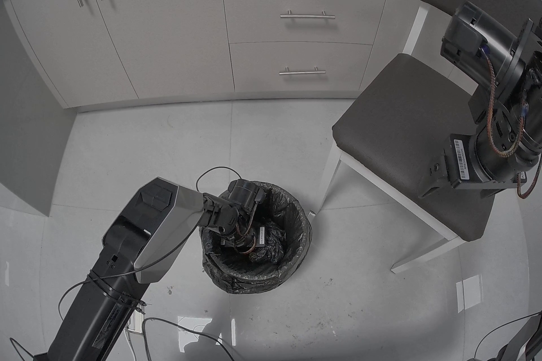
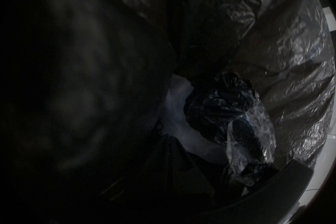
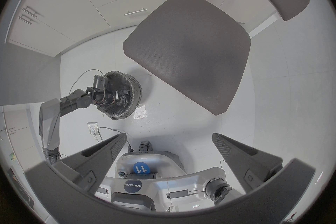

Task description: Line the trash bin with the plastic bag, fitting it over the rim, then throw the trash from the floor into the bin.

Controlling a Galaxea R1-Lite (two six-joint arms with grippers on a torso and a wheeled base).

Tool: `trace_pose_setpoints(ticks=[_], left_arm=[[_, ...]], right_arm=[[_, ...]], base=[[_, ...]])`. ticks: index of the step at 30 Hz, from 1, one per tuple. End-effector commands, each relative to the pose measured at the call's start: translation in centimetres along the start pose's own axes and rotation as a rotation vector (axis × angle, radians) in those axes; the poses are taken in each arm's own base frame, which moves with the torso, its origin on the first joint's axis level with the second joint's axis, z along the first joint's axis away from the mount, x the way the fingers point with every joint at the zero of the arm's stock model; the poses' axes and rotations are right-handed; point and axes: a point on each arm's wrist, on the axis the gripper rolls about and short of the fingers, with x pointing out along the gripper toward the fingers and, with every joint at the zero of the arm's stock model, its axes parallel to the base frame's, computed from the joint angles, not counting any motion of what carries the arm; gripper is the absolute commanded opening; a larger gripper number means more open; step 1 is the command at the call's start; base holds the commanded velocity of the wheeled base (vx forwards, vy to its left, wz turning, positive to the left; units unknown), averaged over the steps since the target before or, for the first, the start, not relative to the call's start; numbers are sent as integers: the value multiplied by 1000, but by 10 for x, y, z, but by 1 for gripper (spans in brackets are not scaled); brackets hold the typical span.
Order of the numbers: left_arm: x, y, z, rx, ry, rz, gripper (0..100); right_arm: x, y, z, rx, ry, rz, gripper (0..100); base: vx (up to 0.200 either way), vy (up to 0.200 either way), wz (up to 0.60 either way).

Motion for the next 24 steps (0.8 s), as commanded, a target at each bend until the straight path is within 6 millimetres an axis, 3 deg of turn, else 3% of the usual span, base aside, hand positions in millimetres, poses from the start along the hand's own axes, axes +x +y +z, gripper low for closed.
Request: trace_pose_setpoints(ticks=[1, 6, 7, 8, 9, 10, 16, 20, 23, 24], left_arm=[[-31, -9, 17, 3, -56, -4, 0], [-79, -17, 37, 7, -111, 9, 0], [-79, -17, 37, 7, -111, 9, 0], [-99, -19, 43, 10, -118, 27, 0], [-101, -19, 43, 10, -118, 27, 0], [-116, -19, 47, 11, -118, 30, 0], [-165, -22, 56, 9, -137, 21, 0], [-211, -24, 60, 9, -163, 8, 0], [-222, -24, 61, 9, -170, 7, 0], [-248, -22, 61, 6, -176, 7, 0]], right_arm=[[-2, -1, 0, 2, -2, 2, 100], [-5, -7, 0, 14, -7, -1, 100], [-5, -7, 0, 14, -7, -1, 100], [-5, -9, 1, 22, -8, -2, 100], [-5, -8, 1, 23, -9, -1, 100], [-5, -9, 1, 27, -9, -2, 100], [-6, -10, 1, 28, -13, -4, 100], [-10, -13, -1, 32, -16, -3, 100], [-11, -14, -1, 31, -15, -6, 100], [-13, -18, -2, 32, -10, -13, 100]], base=[[0, 0, 0], [0, 0, 0], [0, 0, 0], [0, 0, 0], [0, 0, 0], [0, 0, 0], [0, 0, 0], [0, 0, 0], [0, 0, 0], [0, 0, 0]])
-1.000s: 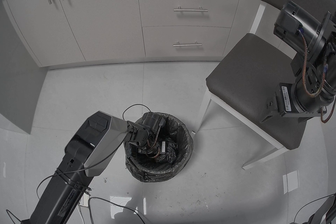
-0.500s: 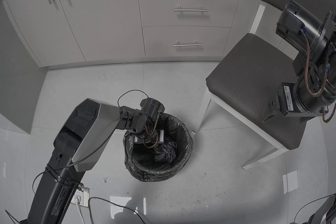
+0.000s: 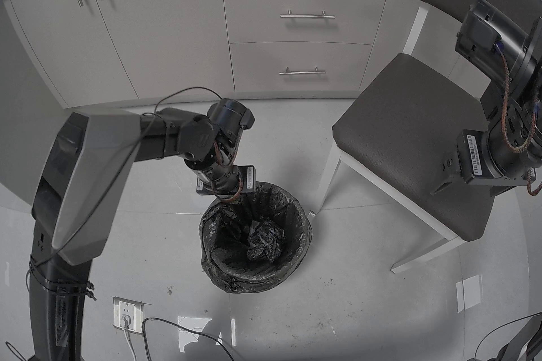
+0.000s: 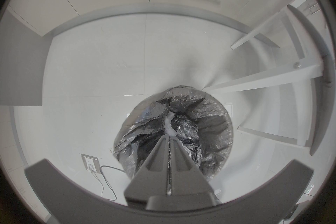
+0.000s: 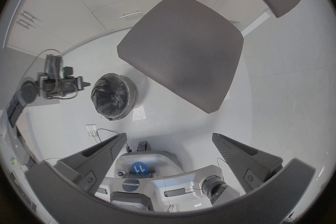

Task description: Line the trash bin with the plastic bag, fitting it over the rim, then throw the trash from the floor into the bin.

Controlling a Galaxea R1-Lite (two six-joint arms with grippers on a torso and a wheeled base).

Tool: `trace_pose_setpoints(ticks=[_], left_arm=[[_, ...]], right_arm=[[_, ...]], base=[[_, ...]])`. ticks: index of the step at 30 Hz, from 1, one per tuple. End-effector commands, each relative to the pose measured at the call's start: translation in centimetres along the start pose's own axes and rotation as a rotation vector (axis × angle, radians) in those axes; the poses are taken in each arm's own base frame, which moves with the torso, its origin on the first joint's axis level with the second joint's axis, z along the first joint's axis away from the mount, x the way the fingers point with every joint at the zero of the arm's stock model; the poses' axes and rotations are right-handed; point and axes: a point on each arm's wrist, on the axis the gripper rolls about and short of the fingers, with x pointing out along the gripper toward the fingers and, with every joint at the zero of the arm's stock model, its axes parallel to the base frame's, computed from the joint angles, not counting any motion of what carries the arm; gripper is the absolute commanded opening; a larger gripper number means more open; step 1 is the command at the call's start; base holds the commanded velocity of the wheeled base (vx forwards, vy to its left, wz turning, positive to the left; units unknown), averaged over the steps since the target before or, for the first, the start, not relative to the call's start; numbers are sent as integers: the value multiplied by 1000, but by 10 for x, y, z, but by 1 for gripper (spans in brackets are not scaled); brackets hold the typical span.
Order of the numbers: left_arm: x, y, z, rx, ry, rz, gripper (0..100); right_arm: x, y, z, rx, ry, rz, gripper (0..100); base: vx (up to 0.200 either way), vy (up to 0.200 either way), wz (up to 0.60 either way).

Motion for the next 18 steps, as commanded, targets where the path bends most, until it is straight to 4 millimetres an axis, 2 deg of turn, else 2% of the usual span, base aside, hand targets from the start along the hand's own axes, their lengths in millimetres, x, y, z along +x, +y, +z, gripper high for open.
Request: trace_pose_setpoints(ticks=[1, 2, 3, 6, 7, 8, 9, 10, 12, 14, 15, 16, 17, 18], left_arm=[[-85, 6, 15, -15, -86, -22, 0], [-93, 7, 15, -15, -88, -16, 0], [-111, 11, 14, -3, -83, 10, 0], [-148, 20, 7, 34, -75, 106, 0], [-155, 23, 5, 43, -73, 128, 0], [-174, 28, 0, 67, -66, 173, 0], [-178, 29, -1, 73, -62, 181, 0], [-199, 36, -8, 94, -46, 222, 0], [-226, 47, -18, 107, -21, 250, 0], [-254, 59, -29, 121, 6, 267, 0], [-273, 69, -38, 131, 30, 280, 0], [-285, 74, -45, 147, 51, 288, 0], [-288, 75, -47, 149, 56, 291, 0], [-309, 84, -61, 177, 95, 304, 0]], right_arm=[[-6, -10, -2, 8, 6, -15, 100], [-6, -11, -1, 10, 9, -20, 100], [-6, -15, -1, 12, 17, -37, 100], [-11, -22, -4, 3, 19, -51, 100], [-13, -24, -4, 5, 14, -50, 100], [-16, -27, -5, 8, -3, -50, 100], [-17, -27, -5, 8, -7, -52, 100], [-23, -33, -6, 15, -38, -54, 100], [-31, -41, -9, 11, -75, -56, 100], [-43, -53, -12, -4, -115, -43, 100], [-54, -66, -16, -4, -151, -28, 100], [-61, -75, -19, 0, -173, -22, 100], [-64, -78, -19, 4, -183, -20, 100], [-76, -98, -25, 17, -227, -18, 100]], base=[[0, 0, 0], [0, 0, 0], [0, 0, 0], [0, 0, 0], [0, 0, 0], [0, 0, 0], [0, 0, 0], [0, 0, 0], [0, 0, 0], [0, 0, 0], [0, 0, 0], [0, 0, 0], [0, 0, 0], [0, 0, 0]])
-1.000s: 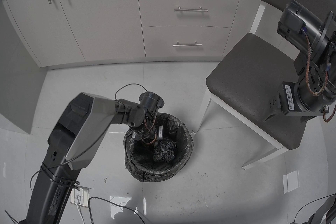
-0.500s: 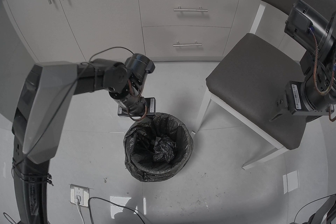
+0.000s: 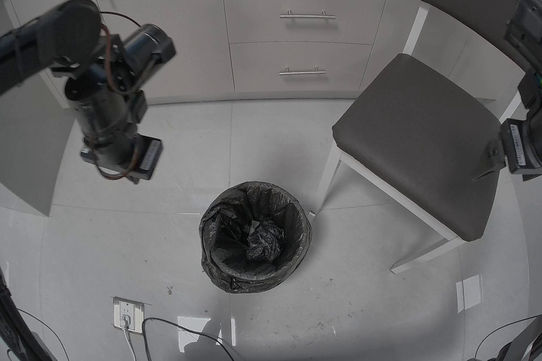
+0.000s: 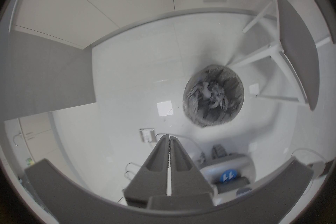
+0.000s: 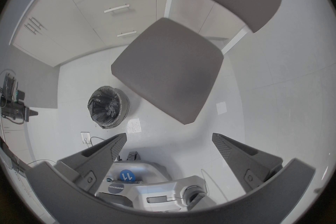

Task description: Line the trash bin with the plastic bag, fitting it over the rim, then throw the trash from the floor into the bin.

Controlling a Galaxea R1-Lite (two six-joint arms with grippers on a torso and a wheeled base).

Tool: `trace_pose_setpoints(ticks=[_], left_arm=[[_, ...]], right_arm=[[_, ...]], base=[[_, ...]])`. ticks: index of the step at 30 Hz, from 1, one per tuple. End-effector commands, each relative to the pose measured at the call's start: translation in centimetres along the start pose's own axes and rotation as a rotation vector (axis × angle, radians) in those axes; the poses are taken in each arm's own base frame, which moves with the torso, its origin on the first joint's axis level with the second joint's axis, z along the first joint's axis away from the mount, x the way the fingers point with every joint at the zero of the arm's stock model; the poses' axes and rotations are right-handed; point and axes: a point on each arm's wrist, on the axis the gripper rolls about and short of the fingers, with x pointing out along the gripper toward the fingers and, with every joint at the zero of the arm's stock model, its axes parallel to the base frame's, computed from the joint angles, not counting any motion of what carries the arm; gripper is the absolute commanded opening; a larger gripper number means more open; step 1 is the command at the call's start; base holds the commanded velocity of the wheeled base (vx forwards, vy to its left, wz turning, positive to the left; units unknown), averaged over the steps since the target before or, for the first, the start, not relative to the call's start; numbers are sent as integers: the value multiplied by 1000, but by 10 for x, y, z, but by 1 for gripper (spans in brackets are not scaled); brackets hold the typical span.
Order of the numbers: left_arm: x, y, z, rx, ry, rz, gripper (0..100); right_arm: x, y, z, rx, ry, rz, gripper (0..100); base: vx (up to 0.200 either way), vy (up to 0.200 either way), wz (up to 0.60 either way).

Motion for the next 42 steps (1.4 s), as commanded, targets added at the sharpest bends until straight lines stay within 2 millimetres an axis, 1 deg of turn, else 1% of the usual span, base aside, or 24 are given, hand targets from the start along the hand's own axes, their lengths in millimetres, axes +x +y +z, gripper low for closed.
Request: trace_pose_setpoints(ticks=[1, 3, 4, 5, 9, 10, 12, 13, 14, 16, 18, 19, 24, 25, 26, 27, 29, 31, 32, 34, 36, 37, 40, 42], left_arm=[[-85, 55, -58, 22, -52, 35, 0], [-104, 69, -82, 50, -20, 50, 0], [-104, 69, -82, 50, -20, 50, 0], [-115, 78, -93, 20, -50, 56, 0], [-148, 104, -127, -61, -162, 87, 0], [-150, 106, -130, -63, -170, 89, 0], [-176, 115, -164, -76, -271, 95, 0], [-183, 116, -174, -75, -303, 95, 0], [-195, 120, -196, -74, -364, 96, 0], [-211, 124, -226, -68, -451, 97, 0], [-211, 124, -226, -68, -451, 97, 0], [-230, 131, -278, -105, -593, 84, 0], [-246, 138, -374, -221, -880, 62, 0], [-240, 137, -384, -227, -896, 64, 0], [-236, 137, -389, -233, -904, 66, 0], [-225, 135, -407, -250, -948, 68, 0], [-209, 131, -425, -271, -982, 82, 0], [-200, 125, -434, -288, -987, 100, 0], [-188, 113, -446, -328, -979, 139, 0], [-178, 101, -456, -371, -968, 173, 0], [-156, 86, -472, -409, -979, 206, 0], [-156, 86, -472, -409, -979, 206, 0], [-124, 80, -480, -415, -997, 220, 0], [-116, 77, -479, -427, -983, 219, 0]], right_arm=[[-49, -67, -17, 44, -152, 25, 100], [-67, -99, -29, 78, -221, 11, 100], [-67, -99, -29, 78, -221, 11, 100], [-83, -120, -43, 83, -276, 6, 100], [-110, -155, -76, 42, -386, -19, 100], [-112, -156, -79, 40, -394, -22, 100], [-126, -169, -98, 6, -465, -74, 100], [-130, -171, -104, 1, -487, -88, 100], [-137, -175, -114, -14, -525, -117, 100], [-146, -180, -131, -38, -568, -141, 100], [-146, -180, -131, -38, -568, -141, 100], [-162, -186, -172, -67, -649, -112, 100], [-182, -194, -257, -55, -868, -13, 100], [-184, -196, -273, -57, -909, -2, 100], [-184, -196, -281, -60, -930, 4, 100], [-185, -200, -310, -80, -1009, 37, 100], [-185, -204, -340, -112, -1117, 81, 100], [-184, -206, -356, -113, -1177, 94, 100], [-182, -209, -378, -98, -1255, 93, 100], [-174, -209, -387, -93, -1267, 89, 100], [-156, -209, -394, -95, -1272, 97, 100], [-156, -209, -394, -95, -1272, 97, 100], [-141, -210, -397, -94, -1275, 113, 100], [-139, -210, -397, -83, -1257, 127, 100]], base=[[0, 0, 0], [0, 0, 0], [0, 0, 0], [0, 0, 0], [0, 0, 0], [0, 0, 0], [0, 0, 0], [0, 0, 0], [0, 0, 0], [0, 0, 0], [0, 0, 0], [0, 0, 0], [0, 0, 0], [0, 0, 0], [0, 0, 0], [0, 0, 0], [0, 0, 0], [0, 0, 0], [0, 0, 0], [0, 0, 0], [0, 0, 0], [0, 0, 0], [0, 0, 0], [0, 0, 0]])
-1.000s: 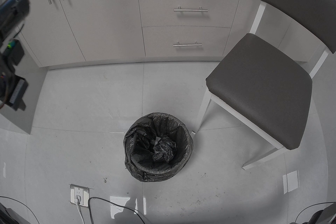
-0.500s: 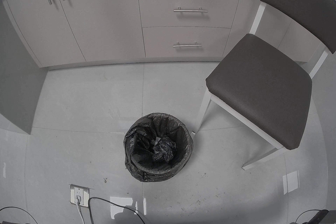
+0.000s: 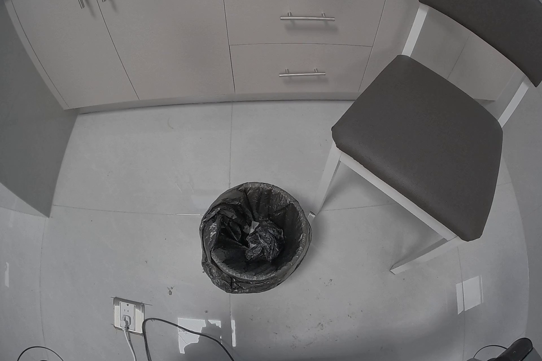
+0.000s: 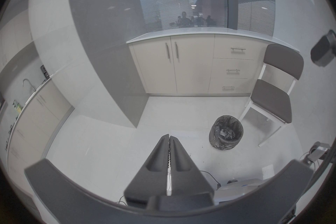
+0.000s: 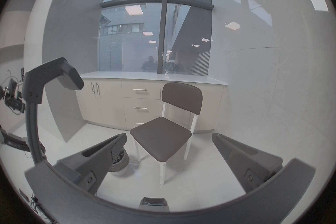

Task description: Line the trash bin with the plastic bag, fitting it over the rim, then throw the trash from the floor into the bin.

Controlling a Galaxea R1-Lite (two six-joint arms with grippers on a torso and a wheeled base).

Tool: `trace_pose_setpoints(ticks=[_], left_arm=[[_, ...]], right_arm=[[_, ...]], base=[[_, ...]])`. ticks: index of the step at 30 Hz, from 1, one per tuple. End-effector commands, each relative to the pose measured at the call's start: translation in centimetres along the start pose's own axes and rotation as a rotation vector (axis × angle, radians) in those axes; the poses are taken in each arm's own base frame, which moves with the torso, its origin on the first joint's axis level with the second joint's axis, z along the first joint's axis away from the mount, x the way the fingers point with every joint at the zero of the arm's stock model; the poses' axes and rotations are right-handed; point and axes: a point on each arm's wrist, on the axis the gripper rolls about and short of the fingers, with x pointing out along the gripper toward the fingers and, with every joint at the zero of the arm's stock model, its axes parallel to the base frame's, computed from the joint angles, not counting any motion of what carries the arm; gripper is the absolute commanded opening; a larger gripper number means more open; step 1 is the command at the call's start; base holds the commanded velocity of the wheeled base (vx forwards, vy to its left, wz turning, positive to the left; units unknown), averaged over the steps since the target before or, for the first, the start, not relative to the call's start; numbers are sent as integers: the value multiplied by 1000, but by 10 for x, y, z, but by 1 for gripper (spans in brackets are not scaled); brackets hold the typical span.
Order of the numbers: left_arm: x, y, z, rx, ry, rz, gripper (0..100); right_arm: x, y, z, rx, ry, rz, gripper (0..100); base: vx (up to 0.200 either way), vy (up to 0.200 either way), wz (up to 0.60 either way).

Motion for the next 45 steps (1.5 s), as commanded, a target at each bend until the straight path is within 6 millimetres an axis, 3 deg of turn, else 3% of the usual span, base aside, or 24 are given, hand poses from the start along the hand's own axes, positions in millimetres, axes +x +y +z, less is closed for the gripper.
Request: trace_pose_setpoints(ticks=[1, 4, 8, 11, 16, 19, 23, 26, 33, 38, 45], left_arm=[[-7, -12, -82, -79, -117, 89, 0], [5, -19, -99, -87, -89, 99, 0], [26, -24, -104, -75, -29, 97, 0], [64, -33, -112, -93, 12, 72, 0], [108, -42, -128, -70, 20, 72, 0], [131, -47, -136, -23, -36, 67, 0], [163, -54, -152, 31, -176, 59, 0], [168, -57, -151, 64, -272, -22, 0], [169, -57, -152, 26, -266, -59, 0], [169, -57, -152, -36, -263, -67, 0], [171, -62, -156, 10, -247, -248, 0]], right_arm=[[-37, 3, -55, 19, -121, 26, 100], [-32, 4, -57, 91, -86, 43, 100], [-18, 7, -62, 114, -4, 41, 100], [2, 10, -71, 183, 100, 41, 100], [21, 24, -89, 271, 189, 19, 100], [39, 33, -109, 269, 189, 23, 100], [51, 34, -113, 334, 204, 19, 100], [68, 35, -121, 384, 226, 1, 100], [94, 38, -142, 370, 307, -43, 100], [110, 39, -148, 265, 274, -23, 100], [140, 43, -174, 115, 271, 1, 100]], base=[[0, 0, 0], [0, 0, 0], [0, 0, 0], [0, 0, 0], [0, 0, 0], [0, 0, 0], [0, 0, 0], [0, 0, 0], [0, 0, 0], [0, 0, 0], [0, 0, 0]])
